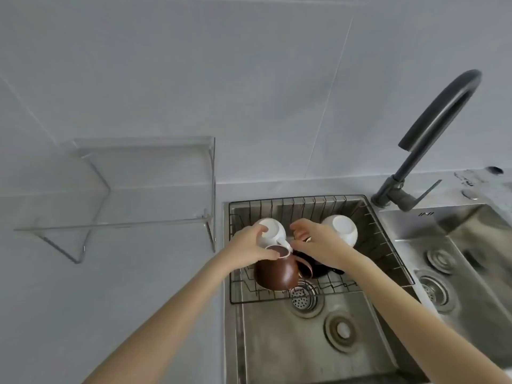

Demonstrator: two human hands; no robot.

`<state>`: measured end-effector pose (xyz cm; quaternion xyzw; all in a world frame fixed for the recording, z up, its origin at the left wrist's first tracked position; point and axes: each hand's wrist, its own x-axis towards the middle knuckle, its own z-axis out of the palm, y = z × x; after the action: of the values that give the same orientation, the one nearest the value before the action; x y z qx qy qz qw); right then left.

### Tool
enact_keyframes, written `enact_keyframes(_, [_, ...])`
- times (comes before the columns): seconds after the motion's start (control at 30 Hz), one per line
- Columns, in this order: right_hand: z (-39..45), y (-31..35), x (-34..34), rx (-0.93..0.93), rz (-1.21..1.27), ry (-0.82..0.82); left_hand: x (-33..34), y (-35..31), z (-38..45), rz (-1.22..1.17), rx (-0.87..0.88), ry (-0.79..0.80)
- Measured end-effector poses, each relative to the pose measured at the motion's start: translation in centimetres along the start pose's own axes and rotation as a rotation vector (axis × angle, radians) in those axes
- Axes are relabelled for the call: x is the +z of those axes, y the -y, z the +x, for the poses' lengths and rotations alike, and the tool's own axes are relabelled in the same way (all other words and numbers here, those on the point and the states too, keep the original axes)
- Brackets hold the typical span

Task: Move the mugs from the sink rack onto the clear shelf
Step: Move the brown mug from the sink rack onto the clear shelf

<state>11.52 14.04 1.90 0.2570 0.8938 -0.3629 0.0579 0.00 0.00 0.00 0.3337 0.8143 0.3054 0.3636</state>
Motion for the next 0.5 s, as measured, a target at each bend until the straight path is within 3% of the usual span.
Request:
enact_keyframes(0.2, [0.7, -3.5, 2.2, 0.124, -0.021, 0.098, 2.4, 0.9, 0.6, -0.009, -0.031, 0.042])
enact_keyframes(0.5, [1.9, -5.4, 4.2, 0.153, -0.055, 0.137, 4.5, 2.6, 2.1, -0.020, -0.092, 0.076])
